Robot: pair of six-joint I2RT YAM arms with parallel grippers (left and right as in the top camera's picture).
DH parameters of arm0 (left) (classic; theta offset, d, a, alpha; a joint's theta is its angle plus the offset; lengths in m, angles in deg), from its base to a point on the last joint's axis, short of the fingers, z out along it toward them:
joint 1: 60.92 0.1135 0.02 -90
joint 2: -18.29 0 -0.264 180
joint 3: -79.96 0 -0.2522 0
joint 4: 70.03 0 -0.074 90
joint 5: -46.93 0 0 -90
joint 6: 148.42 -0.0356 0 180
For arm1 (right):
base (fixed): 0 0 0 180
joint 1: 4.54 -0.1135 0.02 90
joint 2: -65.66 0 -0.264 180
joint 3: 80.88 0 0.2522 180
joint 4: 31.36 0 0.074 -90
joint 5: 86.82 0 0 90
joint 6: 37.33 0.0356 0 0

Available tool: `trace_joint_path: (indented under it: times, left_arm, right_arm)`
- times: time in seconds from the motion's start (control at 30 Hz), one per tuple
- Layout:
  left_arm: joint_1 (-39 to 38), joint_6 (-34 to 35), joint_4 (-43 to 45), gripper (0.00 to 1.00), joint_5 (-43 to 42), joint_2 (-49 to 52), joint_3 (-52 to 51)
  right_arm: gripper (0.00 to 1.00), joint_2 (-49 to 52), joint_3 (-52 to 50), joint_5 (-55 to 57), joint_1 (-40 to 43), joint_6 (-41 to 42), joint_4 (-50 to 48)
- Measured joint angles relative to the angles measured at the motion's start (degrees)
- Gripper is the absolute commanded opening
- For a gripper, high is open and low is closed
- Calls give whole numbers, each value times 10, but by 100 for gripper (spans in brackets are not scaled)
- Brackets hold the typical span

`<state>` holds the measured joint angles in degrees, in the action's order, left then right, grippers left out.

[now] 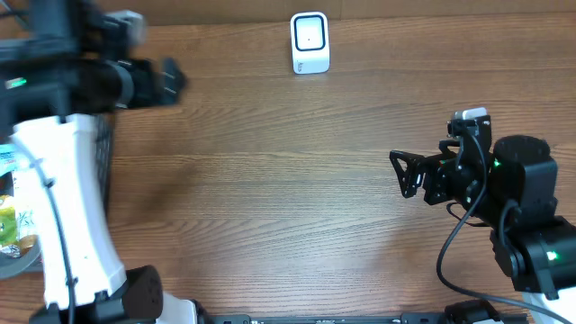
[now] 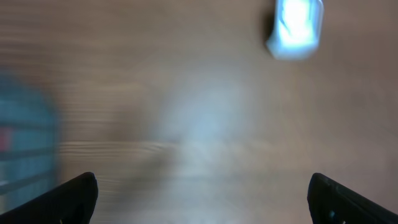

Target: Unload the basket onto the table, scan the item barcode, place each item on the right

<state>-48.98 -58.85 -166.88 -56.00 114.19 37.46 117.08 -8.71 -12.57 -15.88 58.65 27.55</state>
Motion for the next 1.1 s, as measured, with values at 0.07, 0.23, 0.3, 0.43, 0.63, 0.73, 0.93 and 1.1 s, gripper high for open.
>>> trace_joint_path:
  times: [0.07,0.23,0.3,0.43,0.63,0.73,0.93,1.1]
  left_arm:
    - [57,25,1,100,16,-2,57]
    - [214,85,8,100,46,-24,111]
    - [270,109,7,99,57,-24,110]
    - [338,143,6,91,73,-7,83]
    - [373,159,44,89,90,49,-14]
    - [372,146,63,87,99,83,-58]
    - [363,96,101,82,108,129,-120]
    - [354,53,122,71,113,149,-161]
  right_arm:
    - [100,9,0,-2,0,0,4]
    - [100,32,0,-5,0,0,9]
    - [100,44,0,-6,0,0,11]
    - [100,68,0,-6,0,0,14]
    - [100,98,0,-5,0,0,14]
    - [100,103,0,-5,0,0,15]
    - [100,104,0,-5,0,0,16]
    - [100,104,0,-5,0,0,16]
